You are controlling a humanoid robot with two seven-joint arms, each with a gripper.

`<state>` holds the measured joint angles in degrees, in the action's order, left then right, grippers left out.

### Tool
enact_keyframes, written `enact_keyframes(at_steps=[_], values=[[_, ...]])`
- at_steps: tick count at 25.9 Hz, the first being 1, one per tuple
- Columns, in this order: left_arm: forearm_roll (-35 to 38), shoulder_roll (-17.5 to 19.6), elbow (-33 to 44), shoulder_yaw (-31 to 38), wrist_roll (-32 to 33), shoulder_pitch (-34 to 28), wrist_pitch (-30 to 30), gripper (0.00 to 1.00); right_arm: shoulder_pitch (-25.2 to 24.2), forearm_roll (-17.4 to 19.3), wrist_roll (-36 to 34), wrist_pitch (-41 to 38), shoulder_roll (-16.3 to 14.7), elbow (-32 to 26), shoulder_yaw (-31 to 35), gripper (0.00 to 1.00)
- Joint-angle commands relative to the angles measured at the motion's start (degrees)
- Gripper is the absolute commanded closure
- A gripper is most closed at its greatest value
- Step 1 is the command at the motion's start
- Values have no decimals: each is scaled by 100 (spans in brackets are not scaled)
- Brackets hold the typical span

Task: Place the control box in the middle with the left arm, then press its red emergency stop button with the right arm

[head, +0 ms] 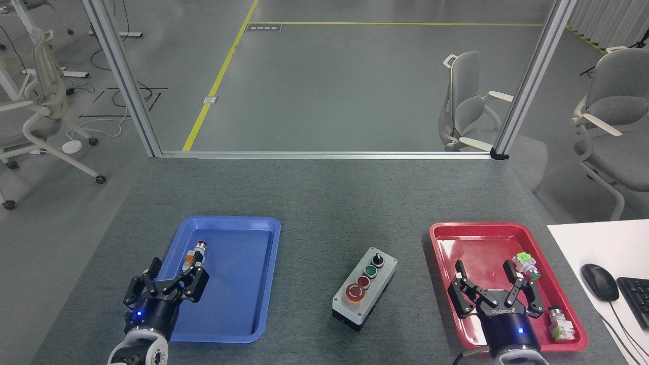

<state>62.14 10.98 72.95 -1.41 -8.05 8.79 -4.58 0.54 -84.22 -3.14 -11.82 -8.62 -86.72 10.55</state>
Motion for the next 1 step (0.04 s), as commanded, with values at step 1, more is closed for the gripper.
enact_keyframes(at_steps=[1], values=[[0,1,0,0,5,0,1,1,-1,2,6,31,-8,6,0,1]])
